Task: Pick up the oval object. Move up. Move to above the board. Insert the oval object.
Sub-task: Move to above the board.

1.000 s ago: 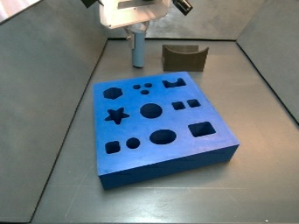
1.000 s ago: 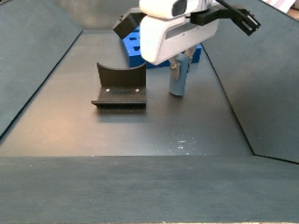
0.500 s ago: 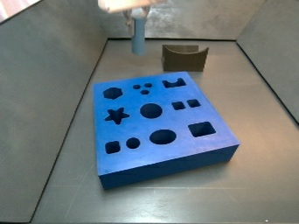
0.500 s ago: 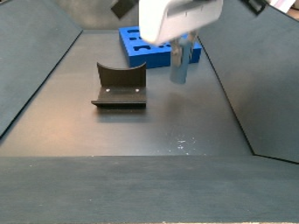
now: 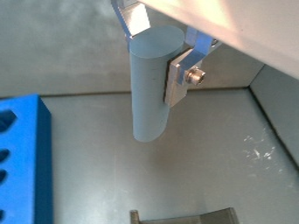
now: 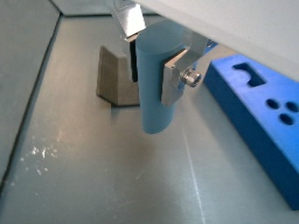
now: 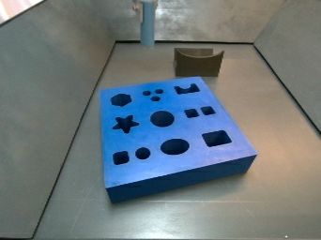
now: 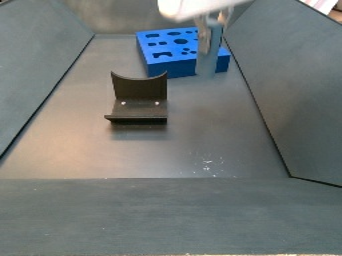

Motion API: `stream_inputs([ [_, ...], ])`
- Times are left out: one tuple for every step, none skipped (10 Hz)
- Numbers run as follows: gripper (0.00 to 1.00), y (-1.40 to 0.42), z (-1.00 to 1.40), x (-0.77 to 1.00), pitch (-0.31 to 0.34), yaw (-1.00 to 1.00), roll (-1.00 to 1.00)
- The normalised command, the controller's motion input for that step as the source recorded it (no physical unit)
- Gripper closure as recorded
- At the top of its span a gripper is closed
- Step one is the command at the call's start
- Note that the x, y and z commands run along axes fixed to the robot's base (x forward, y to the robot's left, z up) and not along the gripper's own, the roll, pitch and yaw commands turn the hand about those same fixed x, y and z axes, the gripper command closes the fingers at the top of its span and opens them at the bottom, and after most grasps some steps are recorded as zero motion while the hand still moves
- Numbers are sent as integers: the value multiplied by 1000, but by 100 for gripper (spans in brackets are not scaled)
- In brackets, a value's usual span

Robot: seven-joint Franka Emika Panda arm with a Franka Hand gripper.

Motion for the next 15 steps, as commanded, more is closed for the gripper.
stream_inputs([
  [100,-86,1000,1,65,-77,-132],
  [100,-77,1000,6,71,-47,-138],
  [100,-69,1000,7,75,-37,-134],
  [100,-66,1000,10,73,-31,-127],
  [100,-58,1000,13,74,-21,-123],
  [100,-52,1000,17,73,-17,-125],
  [100,-34,842,15,71,-15,-124],
  [100,-26,730,15,71,-15,-123],
  [100,-16,503,14,74,-18,-119],
  [100,-9,283,14,75,-20,-116],
  [100,-1000,182,103,30,-1000,33],
  [100,-1000,160,106,29,-1000,44],
  [100,-1000,172,107,36,-1000,57],
  [100,-1000,176,110,46,-1000,37],
  [100,-1000,176,113,58,-1000,35],
])
